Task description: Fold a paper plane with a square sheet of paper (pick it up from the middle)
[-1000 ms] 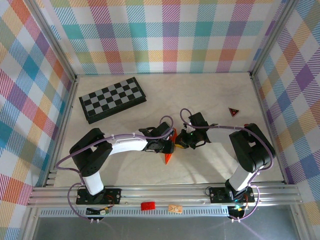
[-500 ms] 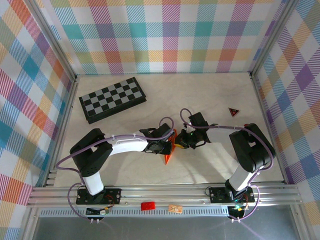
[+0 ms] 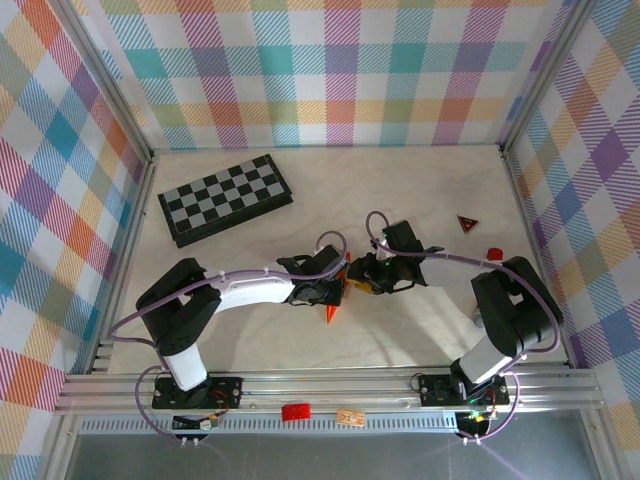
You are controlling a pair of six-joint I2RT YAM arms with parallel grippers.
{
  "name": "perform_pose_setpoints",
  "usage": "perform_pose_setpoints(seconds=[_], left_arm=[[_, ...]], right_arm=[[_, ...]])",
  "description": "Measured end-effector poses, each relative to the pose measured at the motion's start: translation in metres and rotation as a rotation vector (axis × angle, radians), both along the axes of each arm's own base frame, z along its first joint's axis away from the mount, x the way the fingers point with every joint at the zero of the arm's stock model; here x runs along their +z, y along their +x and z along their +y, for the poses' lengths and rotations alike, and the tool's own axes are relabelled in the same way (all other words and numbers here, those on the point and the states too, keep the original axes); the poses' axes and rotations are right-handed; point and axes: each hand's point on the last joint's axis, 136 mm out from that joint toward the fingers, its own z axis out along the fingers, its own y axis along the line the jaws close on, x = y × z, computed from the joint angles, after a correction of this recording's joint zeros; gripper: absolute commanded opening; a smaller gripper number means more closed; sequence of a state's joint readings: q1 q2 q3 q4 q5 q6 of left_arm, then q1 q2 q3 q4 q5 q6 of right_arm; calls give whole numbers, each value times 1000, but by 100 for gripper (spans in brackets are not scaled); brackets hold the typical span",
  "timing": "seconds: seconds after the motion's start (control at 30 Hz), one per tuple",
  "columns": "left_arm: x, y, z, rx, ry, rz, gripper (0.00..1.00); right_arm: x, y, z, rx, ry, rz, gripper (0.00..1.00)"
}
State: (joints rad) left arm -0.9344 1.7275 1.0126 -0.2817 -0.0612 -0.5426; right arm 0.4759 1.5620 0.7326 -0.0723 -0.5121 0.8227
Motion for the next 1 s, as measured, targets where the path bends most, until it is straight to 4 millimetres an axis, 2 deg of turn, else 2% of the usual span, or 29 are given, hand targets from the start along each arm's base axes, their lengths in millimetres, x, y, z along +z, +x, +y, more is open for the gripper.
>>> perform_pose_setpoints(seconds=[0.17,0.4,0.6,1.0], left_arm=[[5,7,23,71,83,-49,8],[0,9,53,137,207,-58,9],[1,12,57,162,218,-58,10],[-14,11,61,176,241,-25,15]], right_arm=[[7,5,-18,-61,-24,-42,48],[-5,2,-34,-108,-65,-16,48],[-6,2,-35,-110,-69,-17,48],[-6,3,-36,-115,-68,-15,49]])
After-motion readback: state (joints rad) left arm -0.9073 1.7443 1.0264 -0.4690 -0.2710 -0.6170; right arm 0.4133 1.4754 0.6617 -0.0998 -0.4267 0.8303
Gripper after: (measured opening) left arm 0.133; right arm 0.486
